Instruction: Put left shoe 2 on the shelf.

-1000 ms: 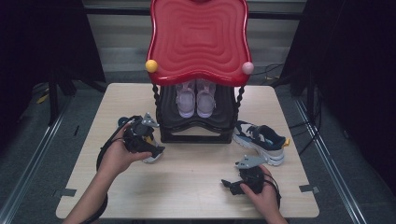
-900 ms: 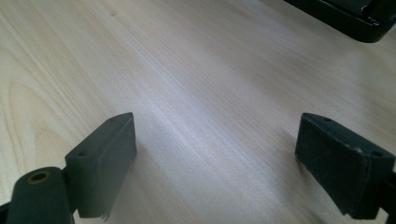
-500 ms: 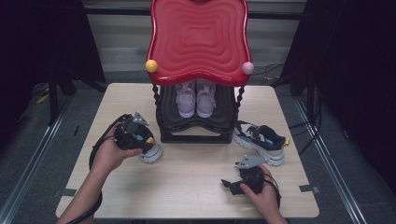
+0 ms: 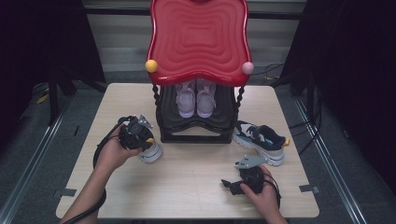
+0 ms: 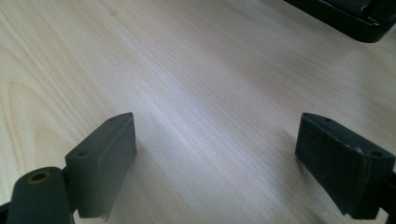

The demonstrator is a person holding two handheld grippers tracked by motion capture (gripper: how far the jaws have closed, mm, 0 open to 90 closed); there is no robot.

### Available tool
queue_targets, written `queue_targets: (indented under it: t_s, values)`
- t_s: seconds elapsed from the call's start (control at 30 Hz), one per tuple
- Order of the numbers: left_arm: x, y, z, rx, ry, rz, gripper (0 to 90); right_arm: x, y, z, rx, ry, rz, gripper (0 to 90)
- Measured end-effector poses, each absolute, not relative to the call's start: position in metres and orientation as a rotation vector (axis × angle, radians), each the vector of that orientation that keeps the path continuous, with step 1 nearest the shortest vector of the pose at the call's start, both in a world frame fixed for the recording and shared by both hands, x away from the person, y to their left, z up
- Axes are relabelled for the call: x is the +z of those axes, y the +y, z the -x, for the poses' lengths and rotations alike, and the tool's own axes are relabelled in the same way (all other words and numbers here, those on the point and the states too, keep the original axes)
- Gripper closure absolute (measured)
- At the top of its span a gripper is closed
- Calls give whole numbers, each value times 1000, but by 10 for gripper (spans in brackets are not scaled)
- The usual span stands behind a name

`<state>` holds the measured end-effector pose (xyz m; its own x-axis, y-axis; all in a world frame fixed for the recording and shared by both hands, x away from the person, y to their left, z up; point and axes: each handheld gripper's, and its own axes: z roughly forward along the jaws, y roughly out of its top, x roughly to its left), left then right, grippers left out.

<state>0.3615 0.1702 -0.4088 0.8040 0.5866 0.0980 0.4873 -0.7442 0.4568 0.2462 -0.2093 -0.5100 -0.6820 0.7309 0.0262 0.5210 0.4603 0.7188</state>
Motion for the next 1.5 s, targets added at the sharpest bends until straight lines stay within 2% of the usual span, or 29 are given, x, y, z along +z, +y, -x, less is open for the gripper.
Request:
queue_targets:
  t_s: [0.27, 0.43, 0.57, 0.63, 0.73, 0.9, 1.17, 1.5]
  values:
    - [-406, 174, -340, 240, 744, -2580, 690, -510, -209, -246, 1046, 2426, -1071, 120]
    - [-402, 174, -328, 190, 684, -2641, 694, -510, -209, -246, 1046, 2426, -1070, 120]
    - [-401, 172, -326, 158, 696, -2658, 693, -510, -209, -246, 1046, 2426, -1070, 120]
    - [-401, 171, -328, 131, 735, -2647, 668, -510, -209, -246, 1046, 2426, -1070, 120]
    - [-401, 168, -335, 85, 806, -2668, 533, -510, -209, -246, 1046, 2426, -1071, 120]
    - [-401, 161, -344, 43, 865, -2718, 504, -510, -209, -246, 1046, 2427, -1071, 120]
    - [-403, 152, -357, -64, 891, -2805, 532, -510, -209, -246, 1046, 2426, -1070, 120]
    - [-407, 143, -361, -115, 926, -2854, 567, -510, -209, -246, 1046, 2427, -1071, 120]
